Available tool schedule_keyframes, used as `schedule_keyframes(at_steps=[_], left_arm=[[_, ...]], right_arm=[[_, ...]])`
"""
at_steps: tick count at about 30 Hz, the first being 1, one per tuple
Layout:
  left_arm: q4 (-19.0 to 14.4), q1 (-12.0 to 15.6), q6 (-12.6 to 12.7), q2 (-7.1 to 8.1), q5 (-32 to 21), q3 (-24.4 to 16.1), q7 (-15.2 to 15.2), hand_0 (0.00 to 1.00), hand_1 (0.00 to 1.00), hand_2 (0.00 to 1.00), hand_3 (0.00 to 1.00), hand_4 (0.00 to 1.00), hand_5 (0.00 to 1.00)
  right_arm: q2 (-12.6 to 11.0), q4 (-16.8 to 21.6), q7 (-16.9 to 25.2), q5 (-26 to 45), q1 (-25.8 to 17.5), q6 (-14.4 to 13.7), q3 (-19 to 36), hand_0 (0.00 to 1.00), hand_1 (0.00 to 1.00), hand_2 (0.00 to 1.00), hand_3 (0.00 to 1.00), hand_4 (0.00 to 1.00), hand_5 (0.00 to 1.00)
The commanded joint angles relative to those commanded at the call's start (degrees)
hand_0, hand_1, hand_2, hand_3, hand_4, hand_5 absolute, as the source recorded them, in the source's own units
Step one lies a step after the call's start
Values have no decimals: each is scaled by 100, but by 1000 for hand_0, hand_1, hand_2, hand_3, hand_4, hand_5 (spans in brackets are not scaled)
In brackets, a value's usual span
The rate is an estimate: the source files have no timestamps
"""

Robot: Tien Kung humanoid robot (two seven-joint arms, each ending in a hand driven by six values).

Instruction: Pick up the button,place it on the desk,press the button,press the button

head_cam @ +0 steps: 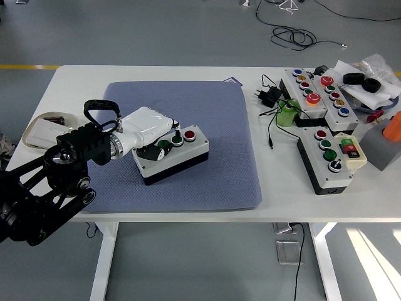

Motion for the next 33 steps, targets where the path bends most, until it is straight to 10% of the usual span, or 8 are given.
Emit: schedule_keyframes(at_steps=[33], left_arm=[[-43,-29,-56,-26,-23,-49,67,41,89,119,688,503,203]], right_arm=[[6,0,-13,15,-99,-10,-30,787,797,817,751,412,479]])
